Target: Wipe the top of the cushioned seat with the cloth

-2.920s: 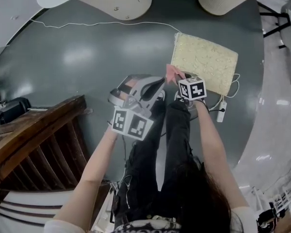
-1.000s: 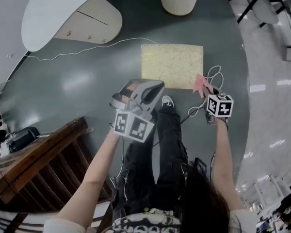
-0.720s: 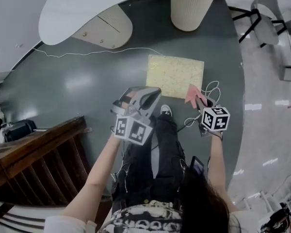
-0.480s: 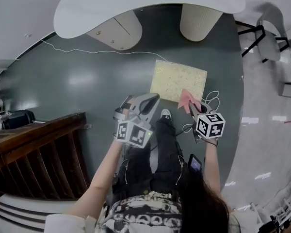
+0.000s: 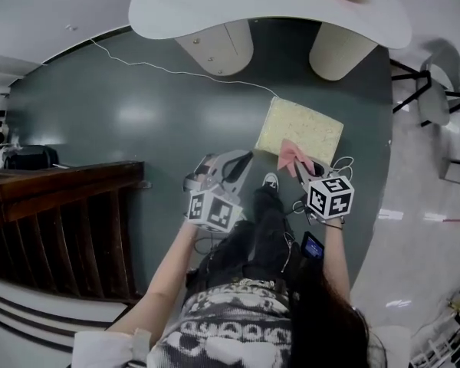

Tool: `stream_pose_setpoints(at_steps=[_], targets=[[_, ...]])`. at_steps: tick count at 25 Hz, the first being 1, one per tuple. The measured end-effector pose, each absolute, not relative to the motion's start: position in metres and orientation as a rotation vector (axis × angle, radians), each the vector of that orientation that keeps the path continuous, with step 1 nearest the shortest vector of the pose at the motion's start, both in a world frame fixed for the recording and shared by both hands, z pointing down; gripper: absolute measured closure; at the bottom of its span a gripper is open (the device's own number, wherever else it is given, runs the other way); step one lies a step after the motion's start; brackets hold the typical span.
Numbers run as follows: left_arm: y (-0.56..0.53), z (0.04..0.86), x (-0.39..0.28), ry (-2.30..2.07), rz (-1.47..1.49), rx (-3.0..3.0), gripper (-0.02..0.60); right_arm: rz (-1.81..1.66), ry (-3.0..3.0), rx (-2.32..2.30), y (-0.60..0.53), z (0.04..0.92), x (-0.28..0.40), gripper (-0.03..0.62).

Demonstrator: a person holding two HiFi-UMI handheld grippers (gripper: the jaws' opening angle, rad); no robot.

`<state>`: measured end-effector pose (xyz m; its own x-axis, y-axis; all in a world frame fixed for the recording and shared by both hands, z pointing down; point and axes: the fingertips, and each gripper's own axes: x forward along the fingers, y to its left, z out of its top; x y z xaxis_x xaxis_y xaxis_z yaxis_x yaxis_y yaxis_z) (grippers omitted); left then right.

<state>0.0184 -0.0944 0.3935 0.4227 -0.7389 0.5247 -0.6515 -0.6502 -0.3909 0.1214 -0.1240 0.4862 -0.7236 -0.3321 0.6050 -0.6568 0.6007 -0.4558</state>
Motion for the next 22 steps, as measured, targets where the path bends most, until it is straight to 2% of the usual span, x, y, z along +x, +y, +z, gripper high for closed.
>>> stream_pose_setpoints(at_steps=[12,22], targets=[[0.033,0.367,-0.029,1.210,-0.984,-2.502,0.571,0.847,-2.443,0.730,-0.006,0.429,0.049,0.583],[0.137,0.360,-0.048,1.291,-0.932,-2.501,0.571,0.740,-2.535,0.736,0.091,0.383,0.018,0.583]])
